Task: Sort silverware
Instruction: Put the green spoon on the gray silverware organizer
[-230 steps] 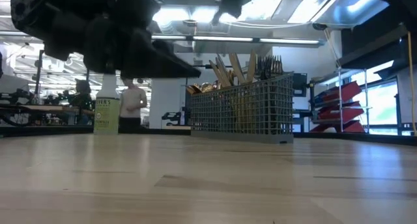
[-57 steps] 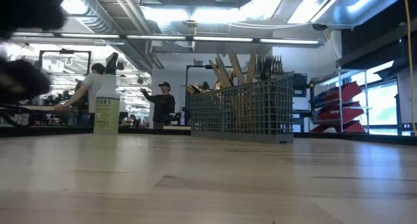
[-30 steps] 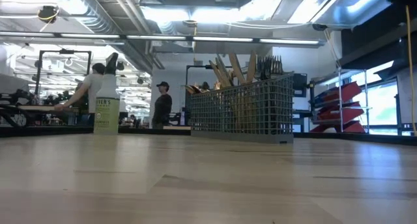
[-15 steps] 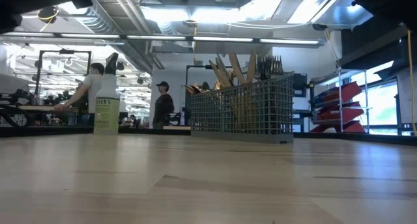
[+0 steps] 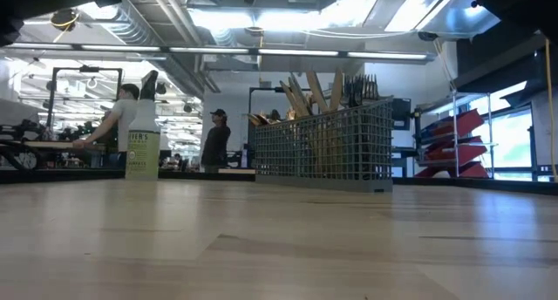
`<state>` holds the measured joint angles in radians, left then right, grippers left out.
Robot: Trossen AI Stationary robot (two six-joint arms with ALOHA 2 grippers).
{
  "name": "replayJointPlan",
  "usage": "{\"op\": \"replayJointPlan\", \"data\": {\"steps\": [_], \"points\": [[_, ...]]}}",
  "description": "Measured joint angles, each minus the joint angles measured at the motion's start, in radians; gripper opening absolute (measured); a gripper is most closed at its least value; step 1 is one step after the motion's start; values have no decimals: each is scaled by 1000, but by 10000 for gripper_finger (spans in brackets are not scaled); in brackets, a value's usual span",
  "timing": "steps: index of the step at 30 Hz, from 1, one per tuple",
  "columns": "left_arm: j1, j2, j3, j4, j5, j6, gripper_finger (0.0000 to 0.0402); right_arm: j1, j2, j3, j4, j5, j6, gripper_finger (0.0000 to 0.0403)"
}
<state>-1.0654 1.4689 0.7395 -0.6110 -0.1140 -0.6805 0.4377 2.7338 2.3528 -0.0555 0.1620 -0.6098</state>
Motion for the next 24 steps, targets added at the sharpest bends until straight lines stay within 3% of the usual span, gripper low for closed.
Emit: {"op": "replayJointPlan", "data": {"steps": [11,24], "points": [[0,0,0,7,-88,6,128,-10,0,0,-49,3,3,182],[0,80,-8,81,-47,53,115,-15,-1,0,-53,4,3,182]]}}
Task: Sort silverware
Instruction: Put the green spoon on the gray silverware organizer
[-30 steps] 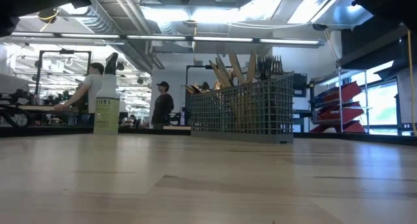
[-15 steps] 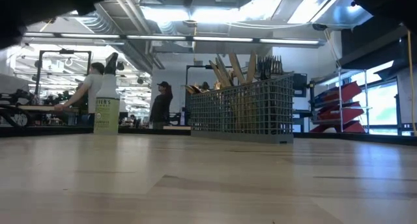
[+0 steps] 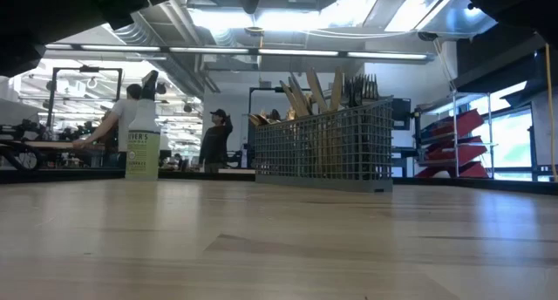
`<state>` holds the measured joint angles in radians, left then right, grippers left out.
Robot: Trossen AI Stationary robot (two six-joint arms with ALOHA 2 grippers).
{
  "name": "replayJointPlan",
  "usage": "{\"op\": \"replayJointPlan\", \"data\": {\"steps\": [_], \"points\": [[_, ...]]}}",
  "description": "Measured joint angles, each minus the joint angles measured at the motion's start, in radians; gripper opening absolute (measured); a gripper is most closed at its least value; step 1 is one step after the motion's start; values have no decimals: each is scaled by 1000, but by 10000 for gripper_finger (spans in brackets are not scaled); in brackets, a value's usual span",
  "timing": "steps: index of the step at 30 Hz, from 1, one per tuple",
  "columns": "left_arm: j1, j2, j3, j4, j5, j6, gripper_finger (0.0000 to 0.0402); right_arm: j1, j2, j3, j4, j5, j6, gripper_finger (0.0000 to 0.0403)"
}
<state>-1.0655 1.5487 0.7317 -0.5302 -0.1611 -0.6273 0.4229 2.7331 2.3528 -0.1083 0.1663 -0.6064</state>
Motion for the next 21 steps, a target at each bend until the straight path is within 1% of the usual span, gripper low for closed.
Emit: {"op": "replayJointPlan", "data": {"steps": [2,5,8,15,16,18,21], "points": [[2,17,2,2,-12,0,109,2,0,0,-1,0,0,182],[12,21,2,-1,2,3,101,2,0,0,-9,1,1,182],[14,21,2,1,7,16,84,2,0,0,-16,3,2,182],[13,22,1,8,20,24,9,4,0,0,-17,26,11,181],[13,23,1,8,19,14,5,10,-2,0,-17,46,12,181],[13,22,1,8,9,-1,4,24,-12,0,-33,117,-2,181],[13,14,16,0,-22,-42,2,66,-51,0,-109,276,-15,181]]}}
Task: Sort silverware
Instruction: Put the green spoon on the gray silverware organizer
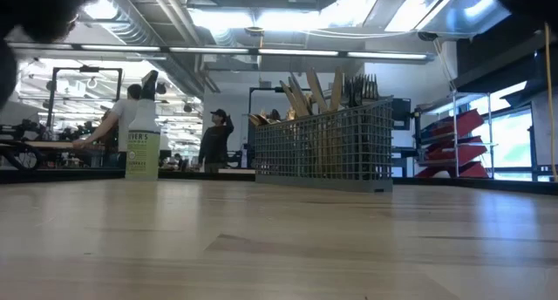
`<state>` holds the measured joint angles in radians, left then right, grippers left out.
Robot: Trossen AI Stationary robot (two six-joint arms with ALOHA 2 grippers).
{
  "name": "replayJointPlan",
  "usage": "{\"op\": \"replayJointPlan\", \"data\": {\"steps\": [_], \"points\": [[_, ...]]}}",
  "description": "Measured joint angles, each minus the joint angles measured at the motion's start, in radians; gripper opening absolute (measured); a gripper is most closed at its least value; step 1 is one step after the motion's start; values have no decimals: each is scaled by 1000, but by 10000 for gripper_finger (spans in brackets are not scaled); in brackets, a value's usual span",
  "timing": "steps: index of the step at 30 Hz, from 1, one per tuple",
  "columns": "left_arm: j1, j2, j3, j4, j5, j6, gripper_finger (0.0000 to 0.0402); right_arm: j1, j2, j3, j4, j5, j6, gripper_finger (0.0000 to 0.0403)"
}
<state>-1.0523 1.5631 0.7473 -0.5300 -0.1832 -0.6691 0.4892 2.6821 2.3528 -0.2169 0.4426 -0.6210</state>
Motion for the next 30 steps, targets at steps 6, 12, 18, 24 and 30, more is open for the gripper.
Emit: {"op": "replayJointPlan", "data": {"steps": [6,12,18,24,30], "points": [[3,-40,75,-7,-209,-47,0,52,-115,3,-455,221,411,152],[32,-114,150,-9,-347,17,0,90,-187,1,-857,197,749,16],[65,-198,171,51,-498,115,0,97,-213,-26,-975,177,808,3],[132,-249,171,105,-548,259,0,57,-494,-419,-706,111,806,0],[208,-270,172,133,-553,361,0,79,-874,-970,-277,110,853,0]]}}
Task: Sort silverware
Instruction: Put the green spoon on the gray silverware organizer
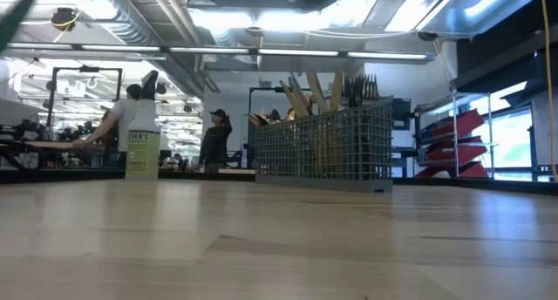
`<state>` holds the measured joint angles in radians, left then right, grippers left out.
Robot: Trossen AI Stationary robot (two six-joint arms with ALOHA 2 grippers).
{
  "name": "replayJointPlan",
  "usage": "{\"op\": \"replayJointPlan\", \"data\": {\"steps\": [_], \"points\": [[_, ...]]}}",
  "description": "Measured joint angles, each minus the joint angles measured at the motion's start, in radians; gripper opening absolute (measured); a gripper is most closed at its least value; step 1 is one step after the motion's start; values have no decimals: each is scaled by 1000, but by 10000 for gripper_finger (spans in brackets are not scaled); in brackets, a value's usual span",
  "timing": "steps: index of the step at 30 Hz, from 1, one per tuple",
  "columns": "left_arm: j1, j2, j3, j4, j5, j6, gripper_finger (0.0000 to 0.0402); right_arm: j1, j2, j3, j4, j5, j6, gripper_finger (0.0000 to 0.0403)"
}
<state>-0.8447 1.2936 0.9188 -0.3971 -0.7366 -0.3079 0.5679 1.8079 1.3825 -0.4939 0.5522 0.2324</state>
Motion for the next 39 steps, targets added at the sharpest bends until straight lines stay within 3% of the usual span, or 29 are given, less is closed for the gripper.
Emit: {"op": "replayJointPlan", "data": {"steps": [4,11,16,21,28,39], "points": [[53,-1,0,60,-1,104,0,9,-188,-273,177,24,83,0],[192,-31,1,185,18,327,0,23,-493,-696,574,39,78,0],[358,-85,1,291,181,459,0,25,-670,-940,794,12,64,0],[529,-130,1,326,320,525,0,29,-807,-1106,895,12,21,0],[747,-136,1,380,524,547,0,27,-1071,-1281,903,-14,-20,0],[1007,-84,1,508,779,580,0,27,-1567,-1359,561,-15,-108,0]]}}
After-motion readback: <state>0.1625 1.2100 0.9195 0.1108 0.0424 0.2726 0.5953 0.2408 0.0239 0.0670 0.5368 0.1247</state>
